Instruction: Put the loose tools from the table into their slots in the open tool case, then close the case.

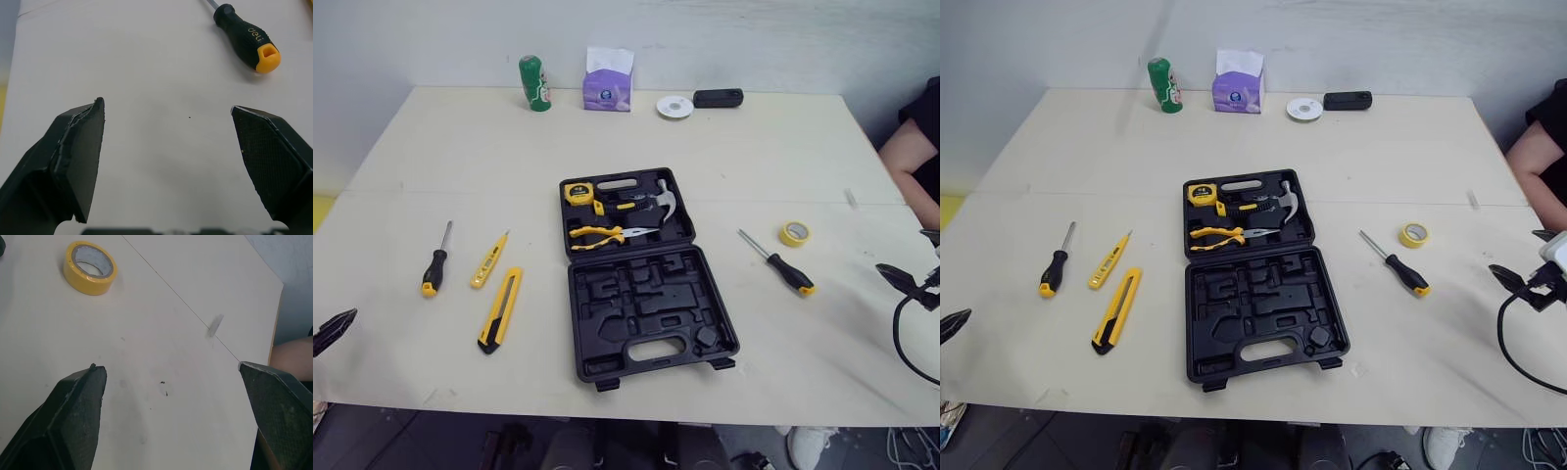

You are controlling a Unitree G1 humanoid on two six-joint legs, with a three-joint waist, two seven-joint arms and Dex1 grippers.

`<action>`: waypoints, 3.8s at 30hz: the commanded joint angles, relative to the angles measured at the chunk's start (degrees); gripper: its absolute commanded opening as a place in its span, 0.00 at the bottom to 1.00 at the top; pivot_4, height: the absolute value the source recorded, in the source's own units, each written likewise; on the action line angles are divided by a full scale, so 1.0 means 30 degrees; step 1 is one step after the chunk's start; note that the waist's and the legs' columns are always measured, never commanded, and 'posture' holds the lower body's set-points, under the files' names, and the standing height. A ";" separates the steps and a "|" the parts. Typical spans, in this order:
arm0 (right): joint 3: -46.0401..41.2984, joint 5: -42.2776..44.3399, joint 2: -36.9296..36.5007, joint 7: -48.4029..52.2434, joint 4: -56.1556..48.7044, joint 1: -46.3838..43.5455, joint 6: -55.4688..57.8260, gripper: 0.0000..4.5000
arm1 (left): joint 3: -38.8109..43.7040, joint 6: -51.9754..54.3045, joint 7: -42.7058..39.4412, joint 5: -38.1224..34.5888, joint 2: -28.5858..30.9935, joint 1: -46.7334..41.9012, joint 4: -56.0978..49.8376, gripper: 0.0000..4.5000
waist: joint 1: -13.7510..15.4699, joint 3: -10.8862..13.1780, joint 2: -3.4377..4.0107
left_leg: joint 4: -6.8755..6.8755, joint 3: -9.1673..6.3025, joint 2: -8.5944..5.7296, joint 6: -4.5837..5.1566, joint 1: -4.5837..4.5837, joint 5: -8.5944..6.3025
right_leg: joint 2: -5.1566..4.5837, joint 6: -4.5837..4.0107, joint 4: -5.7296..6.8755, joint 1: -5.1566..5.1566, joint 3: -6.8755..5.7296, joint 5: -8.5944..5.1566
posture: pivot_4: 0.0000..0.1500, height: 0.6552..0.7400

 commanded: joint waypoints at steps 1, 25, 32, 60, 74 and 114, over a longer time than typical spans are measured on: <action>-0.0049 0.0112 -0.0268 0.0062 -0.0058 -0.0172 -0.0355 1.00 | 0.0034 0.0203 -0.0047 -0.0215 0.0140 -0.0068 -0.0950 0.97 | -0.0001 0.0000 0.0000 | 0.0001 0.0000 0.0000 0.0000 0.0000 0.0000 | 0.0000 0.0000 0.0000 0.0000 0.0000 0.0000 | 1.00 1.00; 0.4552 0.2463 0.2458 0.1988 -1.0424 -0.2767 0.7786 0.94 | -0.5181 0.5168 -0.0559 -0.2434 -0.0416 -0.2892 -0.9580 0.99 | 0.0035 0.0001 0.0002 | 0.0035 -0.0011 0.0017 -0.0006 -0.0028 0.0003 | 0.0033 -0.0002 0.0007 -0.0008 0.0003 0.0001 | 1.00 1.00; 0.7297 0.0983 0.3728 0.1901 -1.1349 -0.4573 0.8729 0.24 | -0.8630 0.7089 0.0836 -0.1693 -0.1137 -0.4770 -1.2034 0.38 | 0.0098 0.0001 0.0002 | 0.0091 -0.0027 0.0042 -0.0014 -0.0072 0.0008 | 0.0109 -0.0004 0.0008 -0.0022 0.0005 0.0003 | 1.00 1.00; 1.1857 -0.4690 0.8131 0.0902 -0.4575 -1.0371 0.8211 0.00 | -1.6666 1.1319 0.2759 0.1797 -0.4706 -1.2076 -0.9643 0.01 | 0.0455 0.0005 -0.0004 | 0.0302 -0.0050 0.0088 -0.0025 -0.0173 0.0003 | 0.0274 -0.0005 0.0054 -0.0048 0.0024 0.0004 | 1.00 1.00; 1.1289 -0.3487 0.8250 0.2360 -0.6467 -0.8955 0.8646 0.00 | -1.8170 1.1277 0.2572 0.2918 -0.6202 -1.3880 -0.8137 0.01 | 0.0503 0.0005 -0.0004 | 0.0315 -0.0058 0.0092 -0.0026 -0.0174 0.0004 | 0.0296 -0.0005 0.0067 -0.0049 0.0034 0.0004 | 1.00 1.00; 0.9017 -0.1458 0.5162 0.2733 -1.5452 -0.1708 1.4049 0.00 | -1.9179 0.9330 -0.1333 0.4242 -0.6249 -1.4068 -0.7873 0.01 | 0.1029 0.0003 -0.0008 | 0.0323 -0.0091 0.0075 -0.0016 -0.0164 -0.0003 | 0.0292 0.0001 0.0017 0.0013 0.0024 0.0007 | 1.00 1.00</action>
